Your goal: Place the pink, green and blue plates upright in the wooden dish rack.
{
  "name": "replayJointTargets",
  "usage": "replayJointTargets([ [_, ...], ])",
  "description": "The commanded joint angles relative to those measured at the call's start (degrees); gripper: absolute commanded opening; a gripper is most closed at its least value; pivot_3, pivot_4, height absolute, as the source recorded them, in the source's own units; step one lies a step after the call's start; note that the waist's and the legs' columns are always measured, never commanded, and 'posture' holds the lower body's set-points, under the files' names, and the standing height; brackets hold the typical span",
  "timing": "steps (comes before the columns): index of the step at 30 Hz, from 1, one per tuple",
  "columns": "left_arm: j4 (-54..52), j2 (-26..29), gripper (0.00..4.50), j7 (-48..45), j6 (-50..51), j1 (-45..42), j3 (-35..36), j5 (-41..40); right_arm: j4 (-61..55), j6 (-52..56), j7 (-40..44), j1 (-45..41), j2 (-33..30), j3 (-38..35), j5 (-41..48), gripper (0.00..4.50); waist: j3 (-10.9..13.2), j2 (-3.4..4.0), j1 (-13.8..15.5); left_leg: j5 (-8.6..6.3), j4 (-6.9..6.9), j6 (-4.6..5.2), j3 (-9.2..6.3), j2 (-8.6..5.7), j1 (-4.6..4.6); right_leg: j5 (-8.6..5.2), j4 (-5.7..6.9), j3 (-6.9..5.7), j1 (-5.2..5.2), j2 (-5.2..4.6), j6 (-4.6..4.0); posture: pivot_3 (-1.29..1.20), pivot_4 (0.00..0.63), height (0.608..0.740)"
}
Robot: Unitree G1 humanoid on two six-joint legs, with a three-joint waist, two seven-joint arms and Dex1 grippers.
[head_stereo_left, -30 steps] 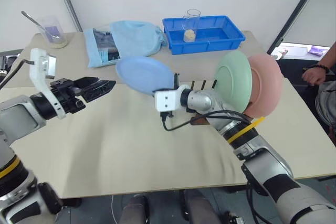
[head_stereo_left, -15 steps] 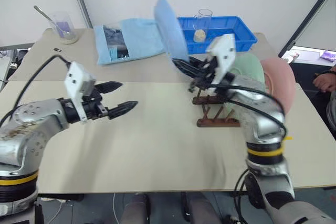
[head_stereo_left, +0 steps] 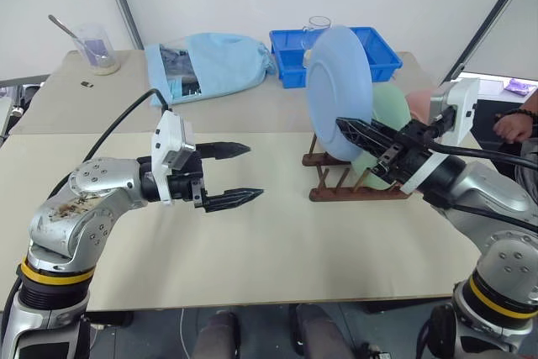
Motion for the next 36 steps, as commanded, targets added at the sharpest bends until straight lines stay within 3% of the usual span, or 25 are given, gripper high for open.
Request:
replayJointTargets([
  [1,0.1,0.3,4.41,-3.5,-0.1,-2.5,0.4,-3.0,-1.4,1.9,-4.1,0.6,-1.6,-4.2,7.1,0.0,0.0,0.0,0.1,0.0,0.0,0.0,-0.01,0.0,0.0,0.0,0.0,0.0,0.0,0.01,0.01,0.0,0.15,0.74],
  [9,1.6,0.8,4.41,-6.9,-2.1,-5.6,-2.3,-0.4,2.2,1.2,-14.3,2.9,-5.8,-5.4,23.7,0.0,0.0,0.0,0.1,0.0,0.0,0.01,-0.05,-0.02,-0.04,-0.01,-0.05,0.0,0.04,0.01,0.11,0.0,0.15,0.74],
  [19,2.7,0.5,4.41,-7.9,-5.1,-4.5,-2.8,2.5,6.3,-4.6,-24.5,3.4,-12.6,-1.9,34.8,0.0,0.0,0.0,0.2,0.01,0.0,0.02,-0.06,-0.02,-0.05,-0.02,-0.05,0.01,0.04,0.01,0.12,0.0,0.15,0.74],
  [29,3.0,-0.1,4.41,-8.4,-6.2,-4.8,-3.6,2.9,10.8,-8.6,-28.6,3.2,-17.0,5.1,35.2,0.0,0.0,0.0,0.2,0.02,0.0,0.03,-0.06,-0.03,-0.09,-0.03,-0.06,0.04,0.04,0.01,0.12,0.0,0.15,0.74],
  [31,3.0,-0.2,4.5,-8.3,-6.4,-4.7,-3.7,2.9,11.3,-9.3,-29.0,2.6,-17.3,6.2,34.5,0.97,0.0,0.0,0.2,0.02,0.02,0.04,-0.06,-0.03,-0.09,-0.02,-0.06,0.04,0.04,0.01,0.12,0.0,0.15,0.74],
  [36,2.4,0.1,4.5,-7.8,-6.2,-3.7,-3.3,2.8,11.6,-11.1,-29.2,1.6,-17.9,6.9,32.6,2.65,0.0,0.0,0.2,0.02,0.02,0.05,-0.07,-0.03,-0.1,-0.02,-0.06,0.03,0.04,0.01,0.14,0.0,0.15,0.74],
])
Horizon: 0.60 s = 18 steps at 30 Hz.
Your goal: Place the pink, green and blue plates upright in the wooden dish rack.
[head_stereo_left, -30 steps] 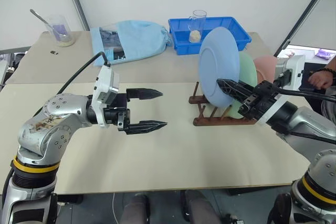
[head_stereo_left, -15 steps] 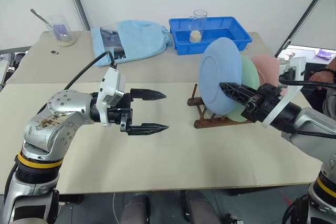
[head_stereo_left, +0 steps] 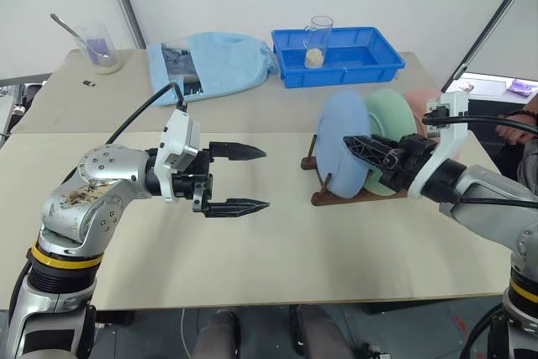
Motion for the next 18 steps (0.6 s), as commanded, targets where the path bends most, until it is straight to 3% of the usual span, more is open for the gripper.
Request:
replayJointTargets([
  [1,-1.5,0.3,4.5,0.4,-0.7,0.7,0.7,0.2,-0.7,-2.9,0.2,-2.1,-1.1,-0.9,-0.7,3.04,0.0,0.0,0.0,0.0,0.0,0.0,0.0,0.0,-0.01,0.01,0.0,0.0,0.0,0.0,0.01,0.0,0.15,0.74],
  [5,-1.7,0.7,4.5,3.1,-1.2,2.5,1.5,2.0,-1.3,-3.5,3.7,-4.9,-4.6,-1.8,-1.9,4.37,0.0,0.0,-0.1,0.0,0.0,0.0,0.01,0.01,0.0,0.02,0.0,0.02,-0.02,0.0,0.02,0.0,0.15,0.74],
  [8,-1.4,1.8,4.5,6.1,-1.4,4.5,2.8,4.7,-1.4,-2.5,12.3,-4.9,-12.3,-4.0,-4.7,4.45,0.0,0.0,0.1,0.0,0.0,0.0,0.0,0.01,0.01,0.01,0.01,0.0,-0.01,0.0,0.02,0.0,0.15,0.74],
  [10,-1.7,3.2,4.5,8.0,-0.9,6.4,4.2,6.2,-1.6,-2.5,22.2,-1.7,-18.6,-6.8,-7.6,4.45,0.0,0.0,0.4,0.0,0.0,0.0,0.0,0.01,-0.02,0.0,-0.02,-0.02,-0.02,-0.01,0.01,0.0,0.15,0.74],
  [15,-3.9,9.4,4.5,11.5,-0.1,13.2,6.1,12.5,1.6,-6.2,49.5,11.4,-30.3,-17.0,-19.6,4.45,0.0,0.0,1.1,-0.03,0.0,0.05,0.08,0.04,0.01,-0.08,-0.06,-0.01,-0.01,-0.05,0.04,0.0,0.15,0.74],
  [18,-4.9,13.1,4.5,12.6,0.3,19.9,10.2,15.1,4.9,-12.8,68.5,23.7,-34.2,-24.2,-33.3,4.45,0.0,0.0,1.5,-0.04,0.0,0.05,0.13,0.03,0.04,-0.14,-0.04,-0.01,-0.02,-0.08,-0.05,0.0,0.15,0.74],
])
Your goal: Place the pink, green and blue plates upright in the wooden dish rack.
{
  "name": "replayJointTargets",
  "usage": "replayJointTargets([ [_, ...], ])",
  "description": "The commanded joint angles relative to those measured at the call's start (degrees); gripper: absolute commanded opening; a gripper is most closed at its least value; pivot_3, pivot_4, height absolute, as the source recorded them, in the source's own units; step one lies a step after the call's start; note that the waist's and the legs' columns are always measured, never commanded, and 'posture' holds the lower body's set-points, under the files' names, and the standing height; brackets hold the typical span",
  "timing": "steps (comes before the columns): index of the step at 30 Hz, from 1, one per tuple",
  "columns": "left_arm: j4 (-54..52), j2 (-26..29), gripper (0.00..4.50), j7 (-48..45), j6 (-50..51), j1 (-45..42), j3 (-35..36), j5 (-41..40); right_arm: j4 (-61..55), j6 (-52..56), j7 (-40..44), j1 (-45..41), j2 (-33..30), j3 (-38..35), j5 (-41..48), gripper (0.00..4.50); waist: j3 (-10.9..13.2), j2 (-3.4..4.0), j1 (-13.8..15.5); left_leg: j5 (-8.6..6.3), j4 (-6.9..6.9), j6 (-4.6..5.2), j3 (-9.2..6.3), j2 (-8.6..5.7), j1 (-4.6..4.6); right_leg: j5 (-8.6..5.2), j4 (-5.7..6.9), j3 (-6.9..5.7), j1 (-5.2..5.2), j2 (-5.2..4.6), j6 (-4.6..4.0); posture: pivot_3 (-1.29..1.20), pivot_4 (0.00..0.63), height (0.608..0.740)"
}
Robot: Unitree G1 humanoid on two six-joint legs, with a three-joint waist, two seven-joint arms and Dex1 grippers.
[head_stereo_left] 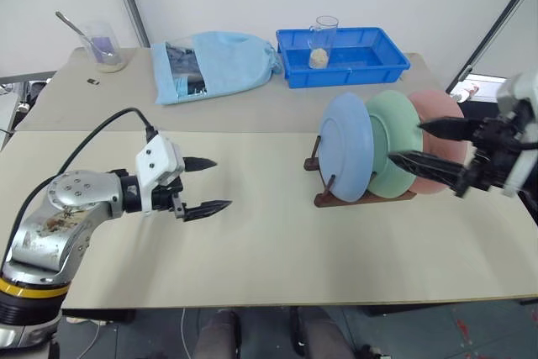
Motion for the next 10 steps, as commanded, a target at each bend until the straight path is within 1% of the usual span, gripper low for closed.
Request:
replayJointTargets([
  [1,-2.4,3.2,4.5,1.4,0.3,6.0,6.5,2.3,3.6,-9.1,20.2,9.8,-3.1,-8.8,-14.9,4.45,0.0,0.0,0.1,0.0,0.0,0.0,0.05,0.05,0.11,-0.09,0.03,0.0,0.04,0.0,-0.15,0.0,0.15,0.74],
  [3,-3.0,3.6,4.5,1.6,0.7,10.3,9.8,2.2,6.7,-15.7,27.2,15.0,-3.6,-10.1,-22.5,4.45,0.0,0.0,0.2,0.0,0.0,-0.01,0.1,0.07,0.2,-0.16,0.04,0.0,0.08,0.0,-0.27,0.0,0.15,0.74],
  [6,-4.0,3.4,4.5,1.5,0.6,17.9,14.5,2.6,11.9,-25.4,33.4,20.0,-3.0,-8.9,-31.5,4.45,0.0,0.0,0.1,-0.01,0.05,-0.03,0.24,0.12,0.38,-0.14,0.06,0.0,0.14,-0.03,-0.27,0.0,0.15,0.74],
  [8,-4.4,2.8,4.5,2.1,0.6,20.5,16.1,2.5,14.0,-28.7,34.4,19.8,-2.4,-7.0,-33.4,4.45,0.0,0.0,0.0,-0.02,0.05,-0.04,0.35,0.19,0.38,-0.15,0.05,0.0,0.07,-0.05,-0.28,0.0,0.15,0.74],
  [10,-4.8,2.5,4.5,2.9,0.9,20.9,16.1,2.6,15.4,-30.0,34.6,17.9,-2.2,-5.0,-33.8,4.45,0.0,0.0,0.1,-0.04,0.06,-0.07,0.45,0.28,0.42,-0.14,0.06,-0.01,0.05,-0.04,-0.29,0.0,0.15,0.74],
])
